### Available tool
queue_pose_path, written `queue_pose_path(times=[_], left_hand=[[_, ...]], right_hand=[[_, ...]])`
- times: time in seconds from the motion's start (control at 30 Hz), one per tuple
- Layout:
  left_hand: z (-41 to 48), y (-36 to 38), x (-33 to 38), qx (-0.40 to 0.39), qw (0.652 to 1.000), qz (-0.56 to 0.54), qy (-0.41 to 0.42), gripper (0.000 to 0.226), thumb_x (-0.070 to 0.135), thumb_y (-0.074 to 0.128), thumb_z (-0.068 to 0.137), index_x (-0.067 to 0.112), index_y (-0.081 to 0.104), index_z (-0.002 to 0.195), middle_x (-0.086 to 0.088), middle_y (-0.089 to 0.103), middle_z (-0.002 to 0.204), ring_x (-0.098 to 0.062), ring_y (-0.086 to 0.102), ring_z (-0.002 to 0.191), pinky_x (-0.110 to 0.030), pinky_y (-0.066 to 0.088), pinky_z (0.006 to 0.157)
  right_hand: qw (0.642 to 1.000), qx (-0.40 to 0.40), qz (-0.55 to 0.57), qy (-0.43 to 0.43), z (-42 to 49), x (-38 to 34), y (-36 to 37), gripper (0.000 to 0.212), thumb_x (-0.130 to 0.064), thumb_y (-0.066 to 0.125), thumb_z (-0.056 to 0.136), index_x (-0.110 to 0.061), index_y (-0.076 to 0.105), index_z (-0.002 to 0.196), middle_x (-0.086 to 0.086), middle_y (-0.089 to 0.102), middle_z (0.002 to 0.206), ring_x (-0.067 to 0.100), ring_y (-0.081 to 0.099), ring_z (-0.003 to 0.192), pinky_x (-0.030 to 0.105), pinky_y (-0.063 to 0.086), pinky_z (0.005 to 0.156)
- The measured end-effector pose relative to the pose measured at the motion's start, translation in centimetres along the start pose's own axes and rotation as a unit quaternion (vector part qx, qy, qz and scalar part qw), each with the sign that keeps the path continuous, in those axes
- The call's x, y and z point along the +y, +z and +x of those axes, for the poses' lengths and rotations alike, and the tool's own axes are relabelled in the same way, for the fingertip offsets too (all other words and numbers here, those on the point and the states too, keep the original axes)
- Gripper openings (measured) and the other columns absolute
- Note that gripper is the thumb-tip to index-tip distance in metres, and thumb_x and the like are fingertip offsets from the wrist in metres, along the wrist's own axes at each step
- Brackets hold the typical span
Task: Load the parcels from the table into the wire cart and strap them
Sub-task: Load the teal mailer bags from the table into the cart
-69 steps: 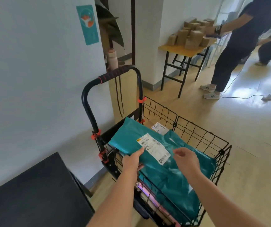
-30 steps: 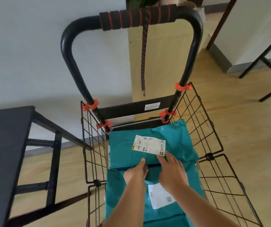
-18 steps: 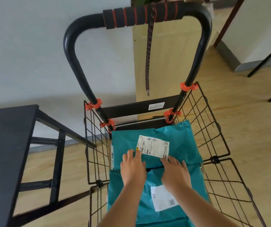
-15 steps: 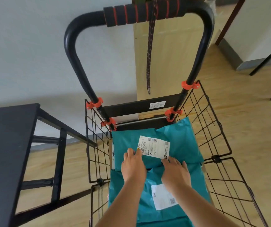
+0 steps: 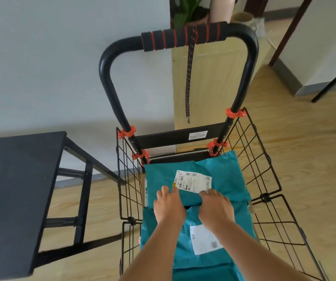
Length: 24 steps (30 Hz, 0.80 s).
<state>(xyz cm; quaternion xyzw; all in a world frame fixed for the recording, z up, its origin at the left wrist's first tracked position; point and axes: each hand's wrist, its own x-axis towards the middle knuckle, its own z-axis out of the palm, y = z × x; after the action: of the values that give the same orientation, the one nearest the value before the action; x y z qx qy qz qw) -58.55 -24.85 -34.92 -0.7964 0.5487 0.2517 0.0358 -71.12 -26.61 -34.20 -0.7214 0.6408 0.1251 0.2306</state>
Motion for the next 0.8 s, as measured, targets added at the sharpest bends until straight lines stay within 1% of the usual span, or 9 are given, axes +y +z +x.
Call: queue_pose_path(times=[0.13, 0.27, 0.33, 0.43, 0.53, 0.6, 0.7, 0.77, 0.8], left_hand=[[-1.7, -1.4, -0.2, -0.009, 1.000, 0.018, 0.010, 0.047, 0.018, 0.058, 0.091, 0.020, 0.043, 0.135, -0.005, 0.042, 0.131, -0.023, 0.043, 0.118, -0.034, 0.045, 0.096], [-3.6, -3.2, -1.0, -0.009, 0.999, 0.030, 0.015, 0.045, 0.017, 0.059, 0.090, 0.020, 0.044, 0.133, -0.005, 0.043, 0.130, -0.023, 0.043, 0.118, -0.034, 0.046, 0.095], [-4.6, -4.2, -1.6, -0.010, 0.999, 0.033, 0.020, 0.043, 0.016, 0.059, 0.090, 0.020, 0.045, 0.130, -0.005, 0.043, 0.130, -0.023, 0.042, 0.120, -0.035, 0.047, 0.096], [-6.1, -5.6, -2.9, -0.012, 0.999, 0.031, 0.032, 0.044, 0.014, 0.058, 0.090, 0.021, 0.045, 0.131, -0.005, 0.042, 0.131, -0.024, 0.041, 0.123, -0.037, 0.044, 0.100], [-7.6, -7.0, -4.4, -0.001, 0.999, 0.033, 0.037, 0.042, 0.012, 0.055, 0.090, 0.020, 0.046, 0.130, -0.006, 0.043, 0.132, -0.025, 0.041, 0.123, -0.038, 0.044, 0.100], [-8.8, -7.9, -5.6, 0.007, 0.999, 0.025, 0.042, 0.044, 0.011, 0.054, 0.089, 0.019, 0.046, 0.132, -0.007, 0.043, 0.133, -0.026, 0.041, 0.124, -0.039, 0.044, 0.101], [-10.3, -9.2, -7.6, 0.019, 0.999, 0.012, 0.046, 0.048, 0.009, 0.055, 0.089, 0.019, 0.046, 0.134, -0.005, 0.043, 0.134, -0.026, 0.040, 0.125, -0.040, 0.044, 0.102], [-11.4, -9.9, -9.2, 0.029, 0.999, 0.012, 0.044, 0.049, 0.011, 0.058, 0.089, 0.020, 0.045, 0.136, -0.005, 0.044, 0.133, -0.026, 0.040, 0.127, -0.040, 0.043, 0.103], [-12.0, -10.2, -10.1, 0.031, 0.999, 0.010, 0.042, 0.053, 0.013, 0.059, 0.089, 0.021, 0.042, 0.139, -0.006, 0.044, 0.135, -0.026, 0.040, 0.128, -0.041, 0.043, 0.104]], right_hand=[[1.000, 0.007, 0.008, -0.010, -1.0, -0.8, -1.6, 0.035, -0.016, 0.048, 0.092, -0.021, 0.057, 0.125, 0.002, 0.056, 0.122, 0.022, 0.054, 0.112, 0.034, 0.046, 0.094], [0.999, 0.019, 0.011, -0.025, -2.4, -2.1, -2.9, 0.028, -0.020, 0.051, 0.094, -0.021, 0.057, 0.121, 0.001, 0.057, 0.117, 0.021, 0.055, 0.106, 0.033, 0.049, 0.083], [0.999, 0.028, 0.008, -0.036, -3.2, -3.1, -3.4, 0.027, -0.020, 0.051, 0.094, -0.021, 0.056, 0.121, 0.000, 0.057, 0.116, 0.020, 0.055, 0.106, 0.033, 0.048, 0.081], [0.998, 0.042, 0.008, -0.055, -4.6, -4.9, -4.0, 0.027, -0.021, 0.051, 0.095, -0.020, 0.053, 0.122, 0.000, 0.057, 0.116, 0.020, 0.055, 0.106, 0.032, 0.045, 0.077], [0.996, 0.048, 0.008, -0.075, -6.1, -6.8, -4.6, 0.031, -0.021, 0.052, 0.095, -0.020, 0.051, 0.126, 0.000, 0.057, 0.118, 0.020, 0.054, 0.108, 0.033, 0.046, 0.079], [0.995, 0.048, 0.007, -0.083, -7.2, -8.1, -4.9, 0.031, -0.019, 0.051, 0.094, -0.020, 0.052, 0.125, -0.001, 0.057, 0.118, 0.020, 0.055, 0.108, 0.032, 0.045, 0.077], [0.995, 0.047, 0.005, -0.088, -9.0, -10.3, -5.1, 0.030, -0.013, 0.048, 0.091, -0.021, 0.053, 0.119, -0.001, 0.059, 0.114, 0.021, 0.056, 0.103, 0.032, 0.045, 0.075], [0.994, 0.045, 0.005, -0.097, -10.4, -12.1, -5.0, 0.025, -0.011, 0.046, 0.091, -0.022, 0.053, 0.112, -0.001, 0.056, 0.104, 0.021, 0.054, 0.094, 0.032, 0.043, 0.071], [0.993, 0.048, 0.003, -0.104, -11.2, -13.0, -4.9, 0.018, -0.012, 0.045, 0.091, -0.023, 0.051, 0.104, -0.002, 0.054, 0.099, 0.021, 0.051, 0.088, 0.032, 0.041, 0.070]])
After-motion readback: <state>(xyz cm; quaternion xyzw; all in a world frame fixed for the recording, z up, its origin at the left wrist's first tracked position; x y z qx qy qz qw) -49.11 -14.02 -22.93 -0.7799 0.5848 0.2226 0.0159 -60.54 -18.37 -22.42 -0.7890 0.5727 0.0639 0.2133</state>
